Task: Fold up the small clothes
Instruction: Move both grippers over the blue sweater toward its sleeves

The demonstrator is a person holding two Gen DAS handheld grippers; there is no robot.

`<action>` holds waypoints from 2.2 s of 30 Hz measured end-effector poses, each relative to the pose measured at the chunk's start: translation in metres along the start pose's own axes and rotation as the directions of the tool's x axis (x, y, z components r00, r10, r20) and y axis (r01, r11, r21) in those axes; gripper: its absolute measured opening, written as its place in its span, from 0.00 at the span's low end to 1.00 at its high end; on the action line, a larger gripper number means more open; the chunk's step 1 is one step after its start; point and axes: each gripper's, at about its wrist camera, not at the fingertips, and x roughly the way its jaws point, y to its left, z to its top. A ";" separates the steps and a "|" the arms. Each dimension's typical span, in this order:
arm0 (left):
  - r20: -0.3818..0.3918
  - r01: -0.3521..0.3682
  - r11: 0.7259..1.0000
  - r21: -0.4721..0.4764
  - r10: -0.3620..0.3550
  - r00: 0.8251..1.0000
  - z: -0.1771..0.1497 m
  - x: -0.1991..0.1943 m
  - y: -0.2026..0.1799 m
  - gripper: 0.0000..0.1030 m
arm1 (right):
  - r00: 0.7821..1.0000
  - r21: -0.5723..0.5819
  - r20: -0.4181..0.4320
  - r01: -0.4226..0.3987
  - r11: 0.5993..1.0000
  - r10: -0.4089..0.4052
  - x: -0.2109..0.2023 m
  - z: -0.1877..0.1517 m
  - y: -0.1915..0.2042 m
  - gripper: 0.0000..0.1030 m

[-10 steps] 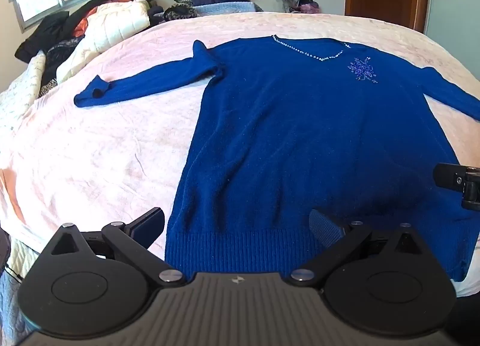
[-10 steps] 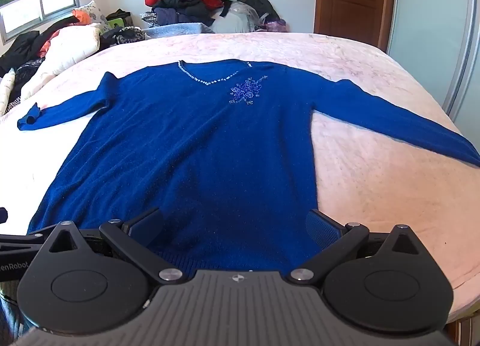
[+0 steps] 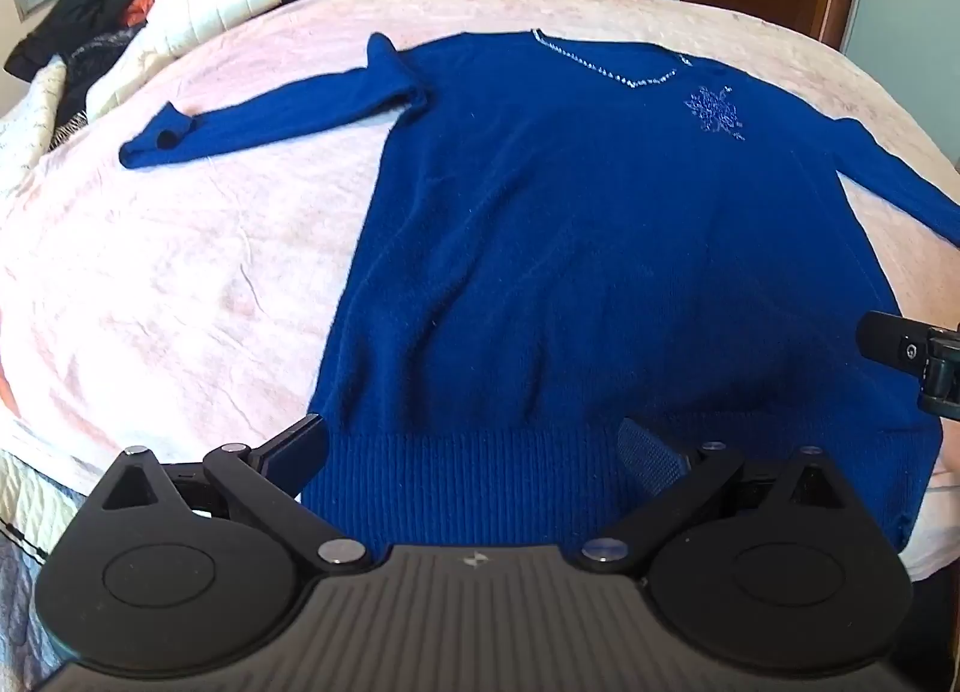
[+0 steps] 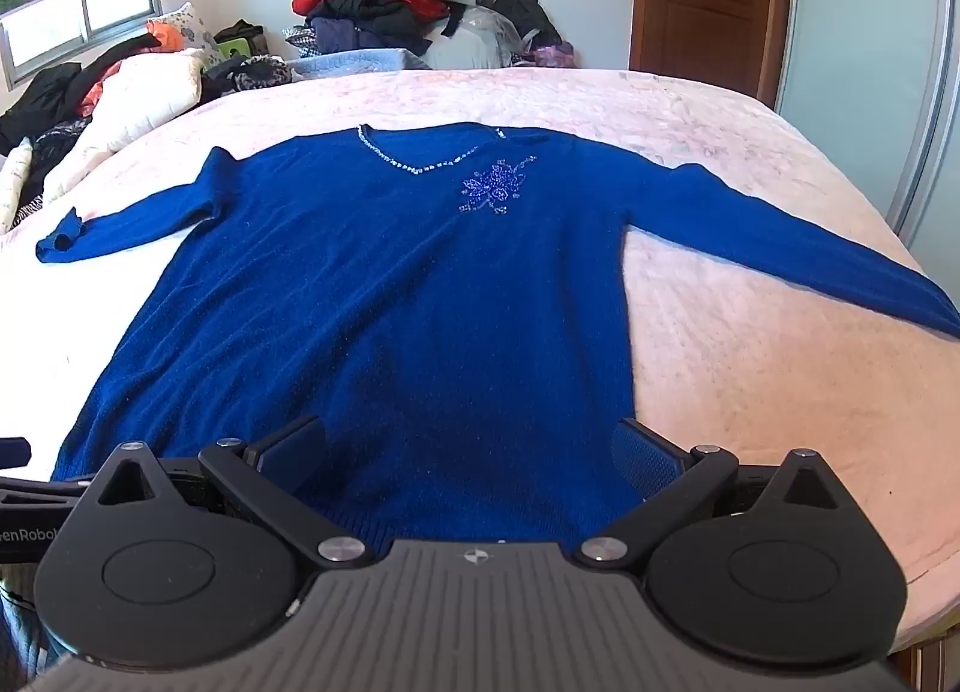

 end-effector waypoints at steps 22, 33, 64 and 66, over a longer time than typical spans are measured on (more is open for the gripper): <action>0.014 -0.077 0.993 0.095 0.076 0.997 -0.010 -0.012 -0.027 1.00 | 1.000 0.009 0.004 -0.002 1.000 0.002 -0.003 -0.005 0.001 1.00; -0.016 -0.047 0.996 0.072 0.048 0.999 -0.005 -0.010 -0.025 1.00 | 1.000 0.015 0.000 0.000 1.000 0.000 -0.002 -0.008 -0.004 1.00; 0.028 -0.022 0.999 0.046 0.021 0.999 0.047 -0.002 -0.032 1.00 | 0.998 0.063 -0.012 0.065 0.996 -0.064 0.027 0.021 -0.042 1.00; 0.023 -0.021 0.998 0.052 0.019 1.000 0.049 0.001 -0.033 1.00 | 0.997 0.065 -0.014 0.074 0.995 -0.073 0.029 0.023 -0.045 1.00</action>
